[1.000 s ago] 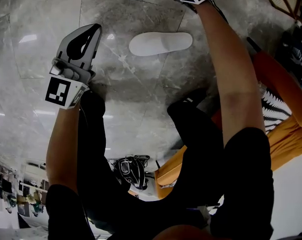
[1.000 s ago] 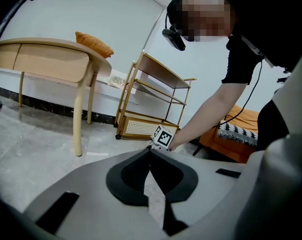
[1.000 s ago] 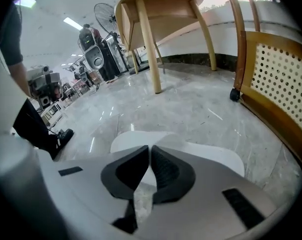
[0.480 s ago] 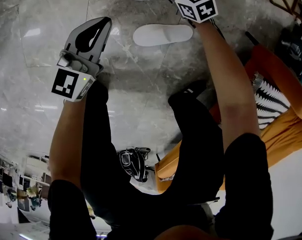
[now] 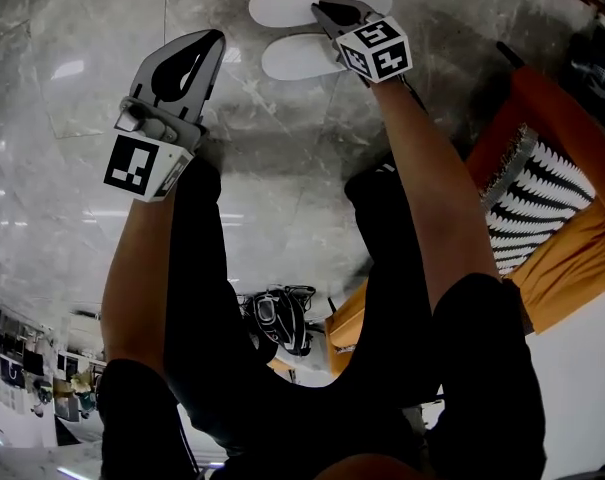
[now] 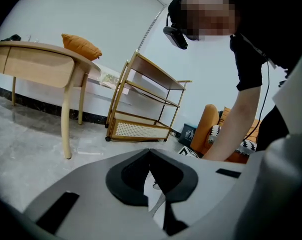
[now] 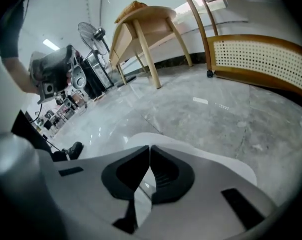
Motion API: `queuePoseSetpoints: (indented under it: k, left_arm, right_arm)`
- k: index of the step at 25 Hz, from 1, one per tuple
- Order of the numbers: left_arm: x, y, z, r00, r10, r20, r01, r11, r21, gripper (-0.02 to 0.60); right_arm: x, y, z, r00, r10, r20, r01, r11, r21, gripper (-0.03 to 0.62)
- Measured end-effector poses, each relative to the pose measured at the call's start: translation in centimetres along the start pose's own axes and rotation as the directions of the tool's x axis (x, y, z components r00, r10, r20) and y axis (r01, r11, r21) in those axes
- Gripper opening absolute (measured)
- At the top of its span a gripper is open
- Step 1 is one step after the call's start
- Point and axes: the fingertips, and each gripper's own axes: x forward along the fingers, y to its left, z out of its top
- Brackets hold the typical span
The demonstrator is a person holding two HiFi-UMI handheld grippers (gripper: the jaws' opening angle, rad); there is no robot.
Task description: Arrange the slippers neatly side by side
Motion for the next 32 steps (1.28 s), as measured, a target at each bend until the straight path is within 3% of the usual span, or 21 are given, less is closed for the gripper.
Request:
queuePoseSetpoints:
  k: [7, 16, 18, 20, 23, 26, 32]
  left_arm:
    - [-0.1, -1.1, -1.0, 1.0, -0.011, -0.017, 0.011, 1.0, -0.002, 0.014]
    - [-0.9, -1.7, -1.3, 0.999, -0.008, -0.031, 0.008, 1.0, -0.009, 0.014]
    - [-0.9, -1.8, -0.9, 1.0, -0.009, -0.024, 0.009, 1.0, -0.002, 0.014]
    - [-0.9, -2.0, -0.1, 1.0, -0.008, -0.021, 0.008, 1.0, -0.002, 0.014]
    - [-1.5, -2.6, 2.2, 1.0, -0.003, -0.002, 0.003, 1.0, -0.002, 0.014]
    - [-2.6, -3.9, 6.2, 1.0, 0.002, 0.017, -0.002, 1.0, 0.001, 0.014]
    - [-8.0, -6.7, 18.9, 0.996, -0.032, 0.085, 0.033, 0.999, -0.004, 0.014]
  right_arm:
    - [0.3, 0.8, -3.3, 1.0, -0.006, -0.011, 0.006, 1.0, -0.01, 0.035]
    - [0.5, 0.6, -3.6, 0.999, -0.013, -0.039, 0.012, 1.0, -0.012, 0.038]
    - [0.2, 0.6, -3.6, 0.999, -0.023, -0.049, 0.024, 1.0, 0.012, 0.176]
    - [-1.2, 0.2, -2.9, 0.998, -0.058, -0.034, 0.059, 0.998, 0.021, 0.184]
    - [-5.5, 0.3, -0.8, 0.994, -0.109, 0.021, 0.108, 0.993, 0.044, 0.159]
    - [-12.1, 1.4, 3.2, 0.982, -0.153, 0.114, 0.146, 0.987, 0.067, 0.047]
    - [-27.8, 8.9, 16.3, 0.921, -0.198, 0.335, 0.177, 0.98, 0.093, 0.032]
